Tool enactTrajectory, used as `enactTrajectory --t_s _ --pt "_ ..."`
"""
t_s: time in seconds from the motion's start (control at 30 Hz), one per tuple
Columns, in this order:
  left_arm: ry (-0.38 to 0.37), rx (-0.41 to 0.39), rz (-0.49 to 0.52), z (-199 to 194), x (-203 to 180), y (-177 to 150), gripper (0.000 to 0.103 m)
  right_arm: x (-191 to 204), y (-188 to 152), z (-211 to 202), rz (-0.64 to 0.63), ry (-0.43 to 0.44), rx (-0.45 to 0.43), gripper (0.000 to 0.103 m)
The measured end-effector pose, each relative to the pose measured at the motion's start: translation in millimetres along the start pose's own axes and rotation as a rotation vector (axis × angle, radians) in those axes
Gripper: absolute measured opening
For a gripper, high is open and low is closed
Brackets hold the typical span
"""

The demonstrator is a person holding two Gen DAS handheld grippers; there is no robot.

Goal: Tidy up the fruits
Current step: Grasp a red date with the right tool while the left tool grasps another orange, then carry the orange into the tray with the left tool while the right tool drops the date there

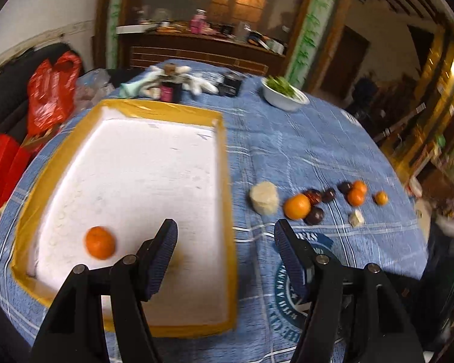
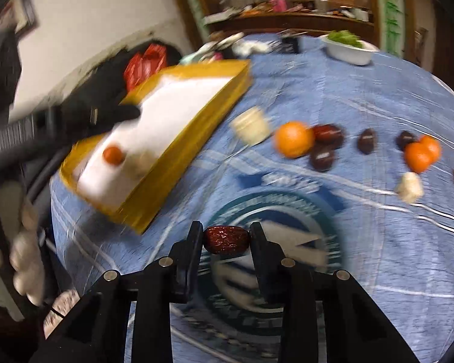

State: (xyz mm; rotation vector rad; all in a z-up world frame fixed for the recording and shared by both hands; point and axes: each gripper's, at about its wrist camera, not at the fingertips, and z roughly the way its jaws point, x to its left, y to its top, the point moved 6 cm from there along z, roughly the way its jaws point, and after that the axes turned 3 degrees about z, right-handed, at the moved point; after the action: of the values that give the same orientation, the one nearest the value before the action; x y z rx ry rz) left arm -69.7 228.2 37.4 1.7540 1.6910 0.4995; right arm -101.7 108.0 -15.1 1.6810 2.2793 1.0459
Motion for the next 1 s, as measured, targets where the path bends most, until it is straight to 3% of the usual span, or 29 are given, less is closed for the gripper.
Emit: enactTrajectory --t_s 0.13,0.23,0.43,0.6,0.67,0.7,0.9,0.97,1.0 --pt "-0.019 0.026 0.077 18 -28 2 0.066 -51 10 -11 0.127 -0.024 -0.044 0.035" --pt "-0.058 0.038 0.143 37 -53 7 0.066 -81 10 -12 0.223 0.007 -0.055 0.035" --pt "-0.101 0.059 0.298 78 -91 16 0.066 -97 12 -17 0.307 0.103 -0.078 0.035" --pt "-0.095 0.106 0.337 102 -96 19 0.054 -99 11 -18 0.317 0.142 -0.08 0.036" --pt "-0.1 0.139 0.334 110 -95 18 0.035 -100 9 -19 0.313 0.149 -0.082 0.036" --pt "-0.101 0.161 0.336 115 -96 17 0.033 -100 8 -20 0.311 0.151 -0.083 0.036" --pt "-0.087 0.151 0.342 117 -98 15 0.033 -97 7 -20 0.307 0.158 -0.08 0.036" --pt "-0.056 0.143 0.345 119 -98 16 0.044 -95 9 -16 0.304 0.157 -0.075 0.036" --pt "-0.042 0.134 0.353 118 -99 17 0.045 -94 10 -16 0.3 0.155 -0.074 0.036"
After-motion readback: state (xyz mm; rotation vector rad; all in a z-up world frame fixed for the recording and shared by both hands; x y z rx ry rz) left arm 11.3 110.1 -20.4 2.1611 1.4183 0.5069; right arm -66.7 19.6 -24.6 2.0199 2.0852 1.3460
